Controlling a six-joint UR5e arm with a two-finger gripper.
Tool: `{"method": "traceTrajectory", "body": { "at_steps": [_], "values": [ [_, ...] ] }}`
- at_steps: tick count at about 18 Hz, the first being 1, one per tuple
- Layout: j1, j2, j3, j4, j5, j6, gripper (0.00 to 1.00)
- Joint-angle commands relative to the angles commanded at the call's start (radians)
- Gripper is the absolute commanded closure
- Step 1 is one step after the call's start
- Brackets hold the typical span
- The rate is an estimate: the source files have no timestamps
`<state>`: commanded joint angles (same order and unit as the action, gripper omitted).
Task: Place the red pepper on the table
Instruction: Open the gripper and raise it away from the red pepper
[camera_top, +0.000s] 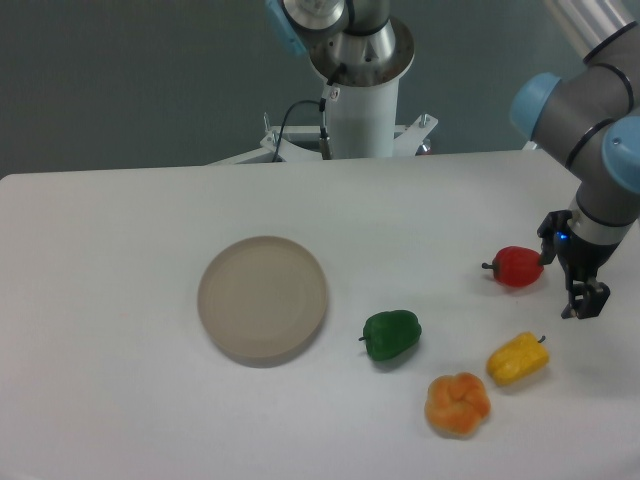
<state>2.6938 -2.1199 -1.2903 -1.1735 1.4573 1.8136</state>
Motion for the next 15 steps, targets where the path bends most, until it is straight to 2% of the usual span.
{"method": "traceTrajectory", "body": {
  "at_steps": [2,3,9,15],
  "values": [
    [-0.023,-0.02,0.038,0.005,0.0,-0.037,0.0],
    [-0.037,-0.028,0.046,0.033,0.005,-0.043,0.0],
    [-0.069,-0.037,0.057,0.087,0.006,-0.045,0.0],
    [-0.075,-0.04,0.059,0.092,0.006,-0.048,0.0]
  ]
}}
